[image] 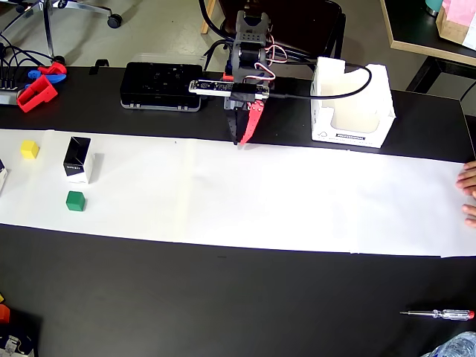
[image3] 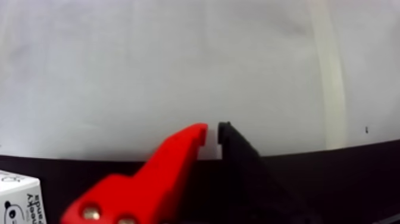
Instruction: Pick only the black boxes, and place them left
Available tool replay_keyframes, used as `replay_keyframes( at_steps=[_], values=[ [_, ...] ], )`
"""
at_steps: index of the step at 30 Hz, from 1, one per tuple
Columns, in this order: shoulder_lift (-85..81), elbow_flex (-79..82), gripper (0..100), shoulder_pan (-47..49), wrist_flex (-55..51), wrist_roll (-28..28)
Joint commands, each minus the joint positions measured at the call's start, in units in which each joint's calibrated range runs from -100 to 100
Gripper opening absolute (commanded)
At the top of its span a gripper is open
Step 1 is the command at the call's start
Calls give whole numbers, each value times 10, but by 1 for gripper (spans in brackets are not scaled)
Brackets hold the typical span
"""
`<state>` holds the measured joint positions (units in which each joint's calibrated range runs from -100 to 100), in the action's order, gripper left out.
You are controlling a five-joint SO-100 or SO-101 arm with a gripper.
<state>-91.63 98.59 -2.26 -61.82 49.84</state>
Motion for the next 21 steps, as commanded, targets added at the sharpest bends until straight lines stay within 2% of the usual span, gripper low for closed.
replay_keyframes(
  at_steps=[1,10,15,21],
  values=[
    [3,-14,0,7,13,-3],
    [6,-85,0,16,13,-3],
    [22,-155,20,22,13,2],
    [153,-304,23,16,13,3]
  ],
)
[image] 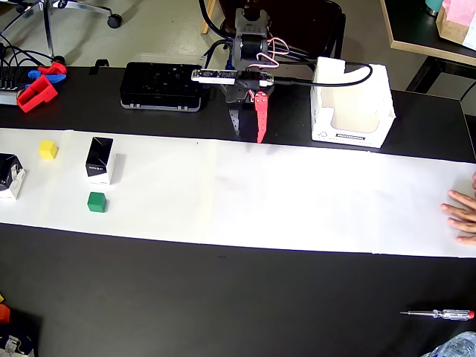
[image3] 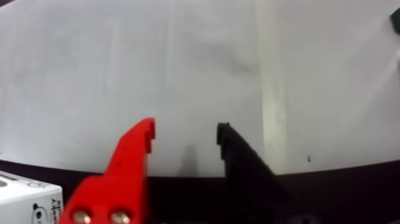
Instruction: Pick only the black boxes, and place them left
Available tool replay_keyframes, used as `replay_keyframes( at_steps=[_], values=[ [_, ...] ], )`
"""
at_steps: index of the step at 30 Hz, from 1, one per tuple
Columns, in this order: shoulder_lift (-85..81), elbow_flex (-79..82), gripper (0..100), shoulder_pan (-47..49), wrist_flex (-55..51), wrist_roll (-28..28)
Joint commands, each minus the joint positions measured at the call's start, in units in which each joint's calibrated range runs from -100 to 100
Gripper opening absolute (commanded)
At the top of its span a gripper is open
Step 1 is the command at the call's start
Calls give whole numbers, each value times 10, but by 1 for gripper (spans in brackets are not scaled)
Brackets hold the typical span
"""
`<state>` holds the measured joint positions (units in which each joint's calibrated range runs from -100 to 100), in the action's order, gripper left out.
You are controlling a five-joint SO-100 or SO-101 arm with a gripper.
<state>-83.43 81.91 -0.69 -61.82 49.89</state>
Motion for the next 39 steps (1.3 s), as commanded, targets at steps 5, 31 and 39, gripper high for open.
replay_keyframes(
  at_steps=[5,31,39],
  values=[
    [169,-284,25,-1,-18,7],
    [432,-795,52,-227,-356,208],
    [493,-796,52,-327,-320,254]
  ],
)
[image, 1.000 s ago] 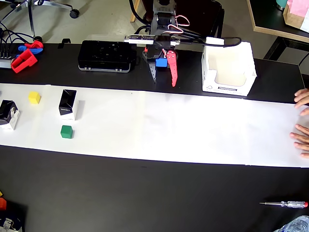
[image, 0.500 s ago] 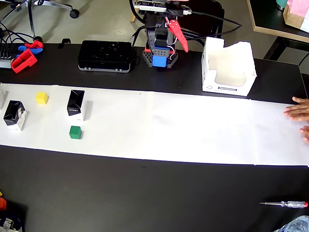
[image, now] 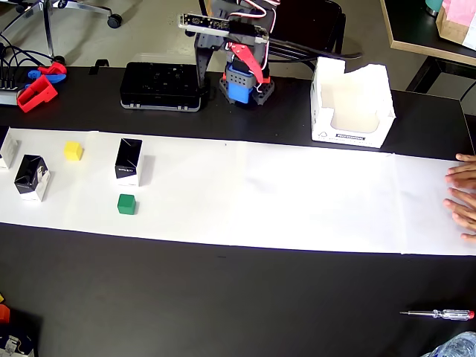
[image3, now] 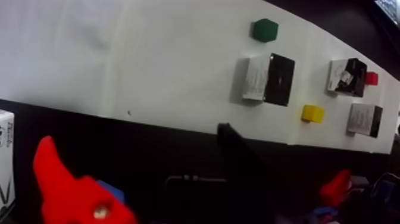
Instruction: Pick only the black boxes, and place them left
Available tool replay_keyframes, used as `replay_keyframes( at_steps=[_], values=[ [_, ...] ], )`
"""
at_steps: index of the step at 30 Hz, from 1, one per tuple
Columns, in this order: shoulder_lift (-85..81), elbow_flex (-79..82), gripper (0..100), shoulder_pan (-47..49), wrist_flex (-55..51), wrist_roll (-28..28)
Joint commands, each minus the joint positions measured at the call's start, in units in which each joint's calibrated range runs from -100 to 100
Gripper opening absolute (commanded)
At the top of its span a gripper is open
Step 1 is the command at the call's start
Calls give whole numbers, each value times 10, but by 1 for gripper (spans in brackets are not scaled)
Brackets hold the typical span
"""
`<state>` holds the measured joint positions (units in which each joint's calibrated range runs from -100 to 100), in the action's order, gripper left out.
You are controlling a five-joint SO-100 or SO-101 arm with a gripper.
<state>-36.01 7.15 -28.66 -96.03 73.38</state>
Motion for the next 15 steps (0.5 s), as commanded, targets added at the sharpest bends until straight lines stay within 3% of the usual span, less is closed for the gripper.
replay_keyframes(
  at_steps=[1,15],
  values=[
    [29,-48,52,-59,29,24],
    [165,-48,52,-119,163,34]
  ],
)
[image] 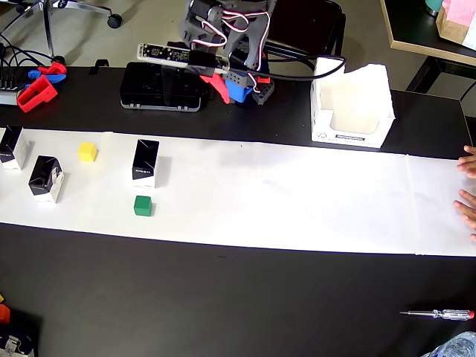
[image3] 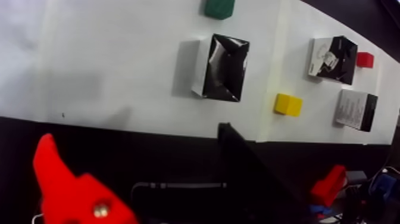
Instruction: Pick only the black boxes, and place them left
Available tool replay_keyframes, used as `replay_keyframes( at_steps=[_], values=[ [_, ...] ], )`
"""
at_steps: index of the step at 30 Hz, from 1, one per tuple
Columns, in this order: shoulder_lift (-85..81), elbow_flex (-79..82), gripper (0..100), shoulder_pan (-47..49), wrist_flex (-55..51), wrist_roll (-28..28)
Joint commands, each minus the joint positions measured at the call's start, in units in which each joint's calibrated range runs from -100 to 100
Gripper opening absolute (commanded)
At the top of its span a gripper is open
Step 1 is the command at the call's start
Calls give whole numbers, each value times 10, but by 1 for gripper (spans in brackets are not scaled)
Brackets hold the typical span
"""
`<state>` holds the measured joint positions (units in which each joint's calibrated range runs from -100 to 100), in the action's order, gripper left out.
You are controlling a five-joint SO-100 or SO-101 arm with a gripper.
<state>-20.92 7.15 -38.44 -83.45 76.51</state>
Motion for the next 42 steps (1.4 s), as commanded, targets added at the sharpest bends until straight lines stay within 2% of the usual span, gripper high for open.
replay_keyframes(
  at_steps=[1,15,35,38,42],
  values=[
    [22,-48,52,-23,47,3],
    [125,-48,52,-36,185,3],
    [288,-45,52,-40,249,0],
    [315,-38,47,-25,248,0],
    [344,-17,33,-11,248,0]
  ],
)
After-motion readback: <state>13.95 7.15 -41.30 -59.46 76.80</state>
